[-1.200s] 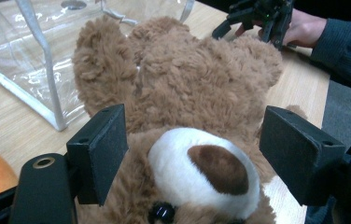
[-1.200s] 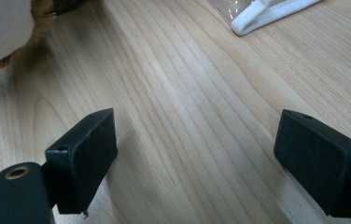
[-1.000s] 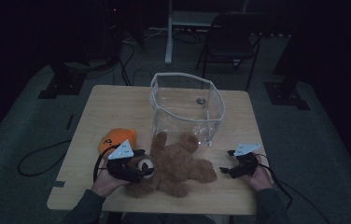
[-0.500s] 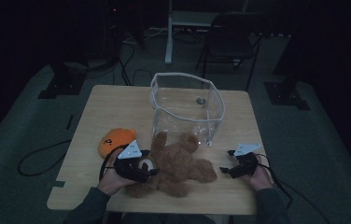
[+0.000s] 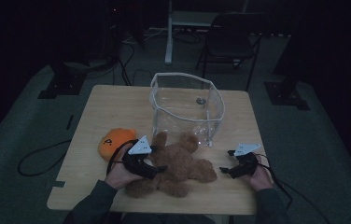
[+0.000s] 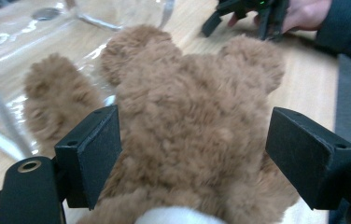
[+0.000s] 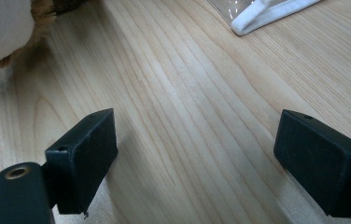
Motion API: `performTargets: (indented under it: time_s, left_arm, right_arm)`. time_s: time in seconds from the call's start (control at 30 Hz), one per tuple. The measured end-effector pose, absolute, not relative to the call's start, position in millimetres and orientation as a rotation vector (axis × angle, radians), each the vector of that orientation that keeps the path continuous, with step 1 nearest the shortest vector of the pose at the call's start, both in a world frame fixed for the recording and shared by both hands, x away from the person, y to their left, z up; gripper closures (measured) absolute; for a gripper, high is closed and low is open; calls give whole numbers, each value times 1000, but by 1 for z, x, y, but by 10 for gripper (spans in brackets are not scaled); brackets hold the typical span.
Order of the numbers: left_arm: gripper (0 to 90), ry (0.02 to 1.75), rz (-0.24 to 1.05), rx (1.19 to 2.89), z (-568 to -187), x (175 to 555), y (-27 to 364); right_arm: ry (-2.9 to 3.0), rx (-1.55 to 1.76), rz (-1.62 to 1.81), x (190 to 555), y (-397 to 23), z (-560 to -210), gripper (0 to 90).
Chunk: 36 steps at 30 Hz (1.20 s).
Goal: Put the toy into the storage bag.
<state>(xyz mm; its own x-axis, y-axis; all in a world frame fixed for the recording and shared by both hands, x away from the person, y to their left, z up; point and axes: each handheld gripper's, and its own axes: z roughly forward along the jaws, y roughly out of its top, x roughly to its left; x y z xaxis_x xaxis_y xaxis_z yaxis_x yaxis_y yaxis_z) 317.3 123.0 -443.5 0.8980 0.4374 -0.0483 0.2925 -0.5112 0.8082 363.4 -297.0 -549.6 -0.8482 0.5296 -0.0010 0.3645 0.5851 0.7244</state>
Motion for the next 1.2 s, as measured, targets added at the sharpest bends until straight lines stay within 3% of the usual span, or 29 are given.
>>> performTargets:
  time_s: [0.53, 0.77, 1.2]
  left_arm:
    - [182, 563, 107, 2306, -473, 337, 109]
    - [133, 559, 40, 2338, -483, 342, 106]
    - [29, 567, 61, 2457, -493, 347, 88]
  right_arm:
    - [2597, 745, 1116, 363, -297, -550, 126]
    - [2597, 745, 1115, 363, -297, -550, 126]
    - [2596, 743, 1116, 363, -297, -550, 126]
